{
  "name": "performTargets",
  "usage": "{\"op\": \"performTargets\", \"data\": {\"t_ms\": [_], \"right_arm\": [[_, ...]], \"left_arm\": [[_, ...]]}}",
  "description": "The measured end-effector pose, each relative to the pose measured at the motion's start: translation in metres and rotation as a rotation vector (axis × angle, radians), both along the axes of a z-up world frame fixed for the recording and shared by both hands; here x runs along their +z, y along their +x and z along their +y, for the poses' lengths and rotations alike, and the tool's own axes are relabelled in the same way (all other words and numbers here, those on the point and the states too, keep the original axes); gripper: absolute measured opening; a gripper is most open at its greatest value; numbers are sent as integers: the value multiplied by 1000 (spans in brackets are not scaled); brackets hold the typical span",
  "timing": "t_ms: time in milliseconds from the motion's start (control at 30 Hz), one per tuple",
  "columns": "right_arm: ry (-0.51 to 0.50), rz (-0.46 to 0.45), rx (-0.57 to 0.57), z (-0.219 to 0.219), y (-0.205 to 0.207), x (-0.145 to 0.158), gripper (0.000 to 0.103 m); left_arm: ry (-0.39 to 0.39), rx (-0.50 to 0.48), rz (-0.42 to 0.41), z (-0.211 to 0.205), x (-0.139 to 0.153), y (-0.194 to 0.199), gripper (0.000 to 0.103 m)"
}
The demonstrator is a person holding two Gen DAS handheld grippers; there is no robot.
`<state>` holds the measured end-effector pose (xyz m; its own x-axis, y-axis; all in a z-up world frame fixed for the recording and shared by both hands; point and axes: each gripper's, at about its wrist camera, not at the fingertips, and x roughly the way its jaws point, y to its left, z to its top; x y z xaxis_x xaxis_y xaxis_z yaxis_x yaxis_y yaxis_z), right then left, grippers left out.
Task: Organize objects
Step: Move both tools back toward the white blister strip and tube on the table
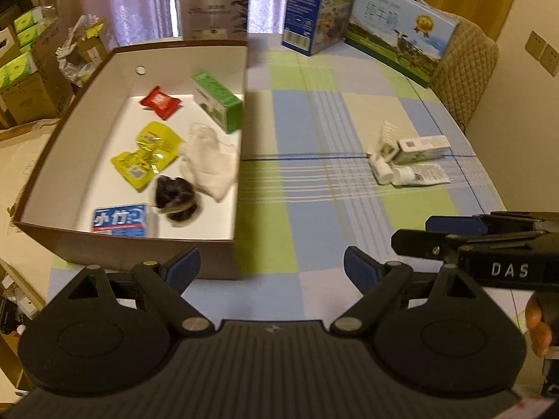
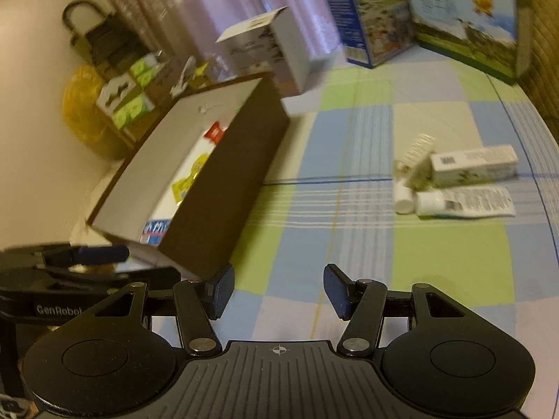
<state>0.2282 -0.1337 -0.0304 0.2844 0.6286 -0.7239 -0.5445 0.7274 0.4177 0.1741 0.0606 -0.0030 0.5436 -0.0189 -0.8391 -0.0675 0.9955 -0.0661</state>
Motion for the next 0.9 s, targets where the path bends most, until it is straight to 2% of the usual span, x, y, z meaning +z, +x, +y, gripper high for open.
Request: {"op": "performTargets", "data": {"t_ms": [100,300,567,733,900], "right_arm": [[49,22,-39,-25,8,-1,54],[55,19,-123,-67,20,-2,57],[-32,30,-222,-106,38,-12,59],[-105,0,-239,-122,48,-20,59],[-106,6,-250,-132,60,-25,59]], "left_arm": [[0,-18,6,-15,-3,4,87],[1,-52,23,-42,-10,16,87],[1,-98,42,-72,-21,34,88],[1,-124,55,-87,-29,51,88],[8,-145,58,-97,-35,67,88]]}}
